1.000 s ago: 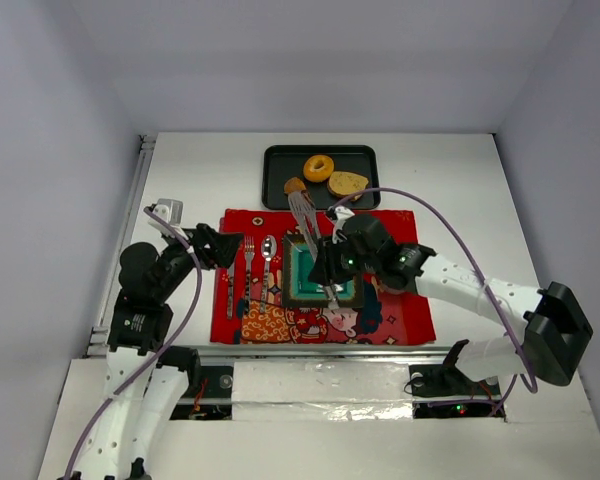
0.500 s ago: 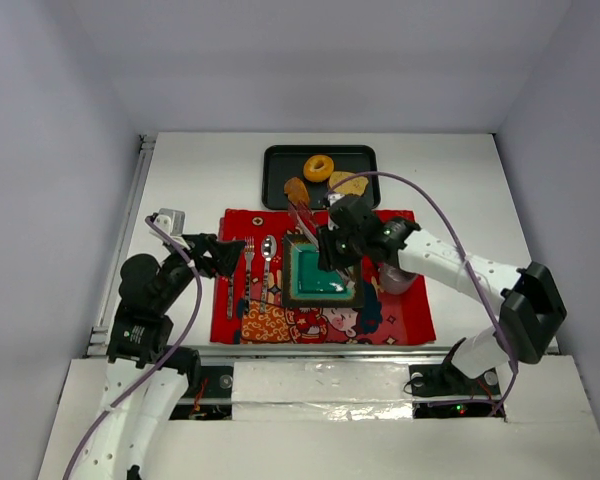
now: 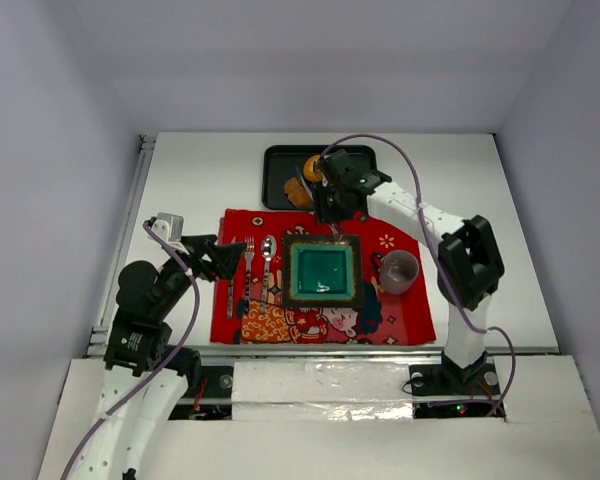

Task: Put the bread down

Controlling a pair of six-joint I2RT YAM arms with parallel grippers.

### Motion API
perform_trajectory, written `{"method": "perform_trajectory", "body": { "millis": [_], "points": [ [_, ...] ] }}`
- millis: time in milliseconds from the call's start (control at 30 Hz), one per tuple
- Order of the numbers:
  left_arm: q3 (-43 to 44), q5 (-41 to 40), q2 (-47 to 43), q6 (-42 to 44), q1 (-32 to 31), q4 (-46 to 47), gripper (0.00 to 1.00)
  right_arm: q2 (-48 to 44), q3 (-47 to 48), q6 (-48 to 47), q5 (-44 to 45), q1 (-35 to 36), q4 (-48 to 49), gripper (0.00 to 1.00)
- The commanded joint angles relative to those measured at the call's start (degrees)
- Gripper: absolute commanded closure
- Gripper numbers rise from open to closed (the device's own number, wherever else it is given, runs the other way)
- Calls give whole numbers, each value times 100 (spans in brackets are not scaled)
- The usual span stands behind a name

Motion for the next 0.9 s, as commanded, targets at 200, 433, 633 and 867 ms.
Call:
{"method": "perform_trajectory", "body": {
  "millis": [200,433,633,867],
  "points": [
    [-3,-109,-130,46,-166,136,21,660,856,-355,-332,-111,-523,49],
    [6,-144,-147,46,-219,127,21,1091,1189,-416,-554,-164,-637,49],
    [6,-162,-156,46,-219,127,21,1487,1647,-425,-651,-322,-822,51],
    [6,-162,-130,46,-219,118,21,822,1420,-320,-1037,-322,-489,69]
  ]
}}
